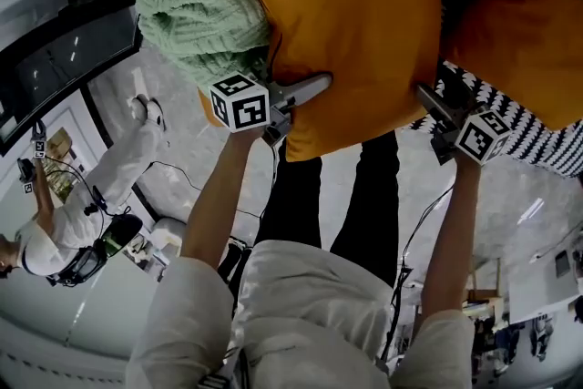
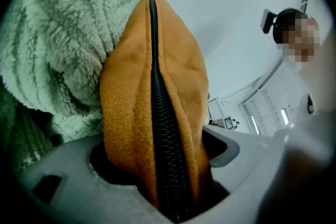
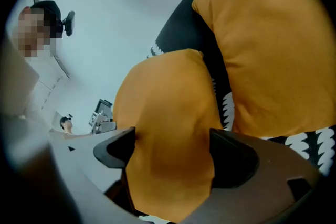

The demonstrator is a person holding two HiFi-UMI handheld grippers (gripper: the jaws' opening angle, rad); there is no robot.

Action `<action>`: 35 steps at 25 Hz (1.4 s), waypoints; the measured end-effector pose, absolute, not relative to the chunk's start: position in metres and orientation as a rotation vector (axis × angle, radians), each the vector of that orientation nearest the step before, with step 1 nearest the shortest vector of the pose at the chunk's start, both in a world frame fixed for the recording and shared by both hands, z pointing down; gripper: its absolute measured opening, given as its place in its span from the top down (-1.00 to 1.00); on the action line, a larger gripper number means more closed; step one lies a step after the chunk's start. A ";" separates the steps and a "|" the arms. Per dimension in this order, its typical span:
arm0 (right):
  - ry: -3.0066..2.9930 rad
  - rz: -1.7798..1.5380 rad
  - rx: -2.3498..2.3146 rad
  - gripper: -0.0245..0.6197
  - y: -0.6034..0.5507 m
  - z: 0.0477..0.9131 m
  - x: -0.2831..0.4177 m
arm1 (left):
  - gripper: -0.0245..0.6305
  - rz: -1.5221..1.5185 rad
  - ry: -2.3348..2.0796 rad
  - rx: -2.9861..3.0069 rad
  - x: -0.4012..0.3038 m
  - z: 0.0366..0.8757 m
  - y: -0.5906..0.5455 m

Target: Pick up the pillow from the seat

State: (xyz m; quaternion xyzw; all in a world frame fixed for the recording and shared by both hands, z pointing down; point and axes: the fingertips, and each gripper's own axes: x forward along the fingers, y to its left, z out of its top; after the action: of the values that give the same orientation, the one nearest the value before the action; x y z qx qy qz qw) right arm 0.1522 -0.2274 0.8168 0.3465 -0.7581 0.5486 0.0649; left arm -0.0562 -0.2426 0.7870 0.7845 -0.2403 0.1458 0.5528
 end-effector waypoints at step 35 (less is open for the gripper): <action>-2.558 1.460 1.071 -0.07 -0.222 0.702 0.114 | -0.17 0.133 -0.507 2.105 -0.067 0.680 -0.222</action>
State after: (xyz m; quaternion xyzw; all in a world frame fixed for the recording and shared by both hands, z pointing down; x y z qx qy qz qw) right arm 0.1143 -0.2223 0.7023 0.3419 -0.8162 0.4658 0.0039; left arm -0.0669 -0.2222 0.6801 0.8580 -0.2067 0.0541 0.4672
